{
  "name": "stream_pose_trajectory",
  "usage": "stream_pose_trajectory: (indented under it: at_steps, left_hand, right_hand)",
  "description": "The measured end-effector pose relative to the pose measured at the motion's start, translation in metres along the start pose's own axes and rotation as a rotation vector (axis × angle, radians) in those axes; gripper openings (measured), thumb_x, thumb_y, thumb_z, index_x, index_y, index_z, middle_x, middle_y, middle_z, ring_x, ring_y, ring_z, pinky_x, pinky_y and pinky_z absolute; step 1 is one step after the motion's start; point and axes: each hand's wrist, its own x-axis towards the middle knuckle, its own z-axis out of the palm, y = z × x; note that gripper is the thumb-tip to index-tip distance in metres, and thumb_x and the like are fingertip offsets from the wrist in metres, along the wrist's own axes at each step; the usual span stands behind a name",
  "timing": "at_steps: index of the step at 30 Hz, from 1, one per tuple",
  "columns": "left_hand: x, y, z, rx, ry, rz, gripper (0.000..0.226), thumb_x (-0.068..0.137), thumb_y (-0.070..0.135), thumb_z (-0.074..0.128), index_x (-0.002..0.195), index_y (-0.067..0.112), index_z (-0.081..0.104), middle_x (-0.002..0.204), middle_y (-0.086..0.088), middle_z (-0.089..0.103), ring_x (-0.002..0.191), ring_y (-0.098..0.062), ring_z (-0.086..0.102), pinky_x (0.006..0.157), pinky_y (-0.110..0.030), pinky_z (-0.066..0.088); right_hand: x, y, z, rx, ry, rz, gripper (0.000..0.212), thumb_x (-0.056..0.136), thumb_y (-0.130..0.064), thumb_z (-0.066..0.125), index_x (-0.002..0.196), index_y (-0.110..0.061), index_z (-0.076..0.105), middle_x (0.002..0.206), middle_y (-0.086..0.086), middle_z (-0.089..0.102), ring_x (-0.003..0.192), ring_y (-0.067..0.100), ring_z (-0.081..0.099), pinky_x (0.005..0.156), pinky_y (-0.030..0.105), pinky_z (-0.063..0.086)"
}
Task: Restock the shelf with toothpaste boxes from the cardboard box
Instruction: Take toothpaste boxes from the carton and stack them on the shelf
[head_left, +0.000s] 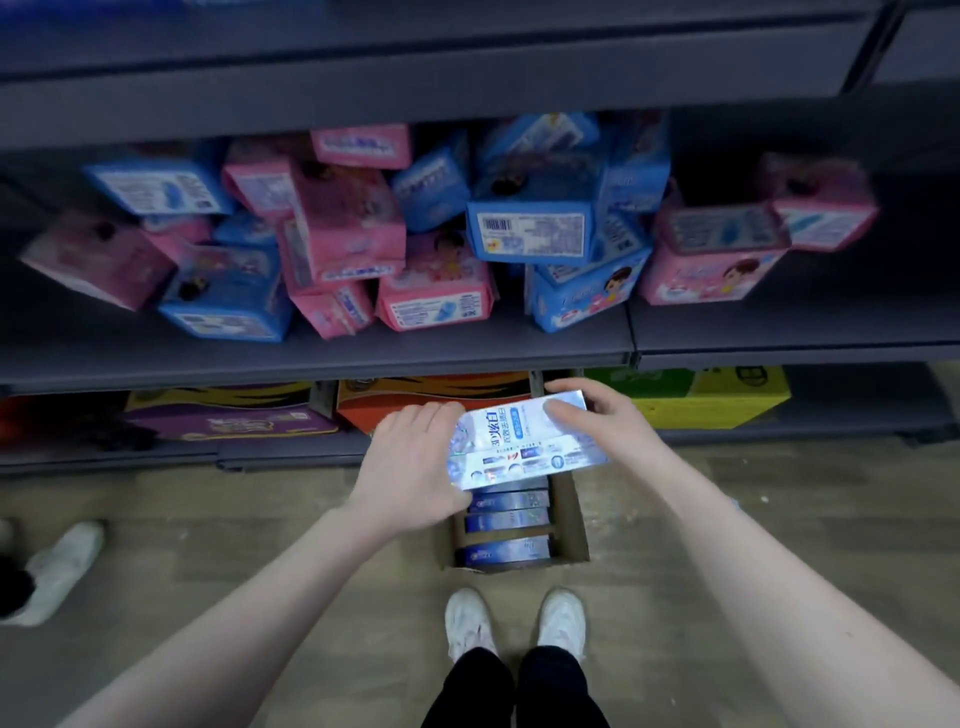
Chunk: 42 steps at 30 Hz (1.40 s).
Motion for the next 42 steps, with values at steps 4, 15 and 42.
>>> stream_pose_trajectory:
  at_steps: [4,15,42]
  left_hand:
    - [-0.006,0.005,-0.047,0.011,0.052,0.016,0.059,0.055,0.055,0.069,0.1,0.021,0.053,0.086,0.006,0.056,0.078,-0.024,0.054,0.064,-0.03,0.031]
    - [-0.024,0.029,-0.157,0.109,0.411,0.296,0.06,0.076,0.053,0.054,0.133,0.033,0.043,0.121,-0.012,0.055,0.102,-0.03,0.053,0.085,-0.04,0.04]
    - [0.097,0.046,-0.267,0.214,0.799,0.477,0.047,0.081,0.053,0.048,0.114,0.02,0.049,0.089,-0.001,0.061,0.079,-0.018,0.042,0.066,-0.029,0.033]
  right_hand:
    - [-0.02,-0.043,-0.007,-0.018,-0.005,-0.092,0.013,0.086,-0.023,0.064,0.098,-0.027,0.063,0.1,0.004,0.066,0.09,0.018,0.063,0.079,0.029,0.05]
    - [-0.08,-0.14,-0.033,0.089,0.151,-0.352,0.003,0.083,-0.021,0.067,0.081,-0.02,0.067,0.075,-0.002,0.064,0.071,0.012,0.055,0.068,0.027,0.042]
    - [-0.061,-0.268,-0.105,0.217,0.379,-0.513,0.004,0.082,-0.021,0.068,0.079,-0.021,0.068,0.075,-0.004,0.065,0.074,0.015,0.057,0.071,0.032,0.043]
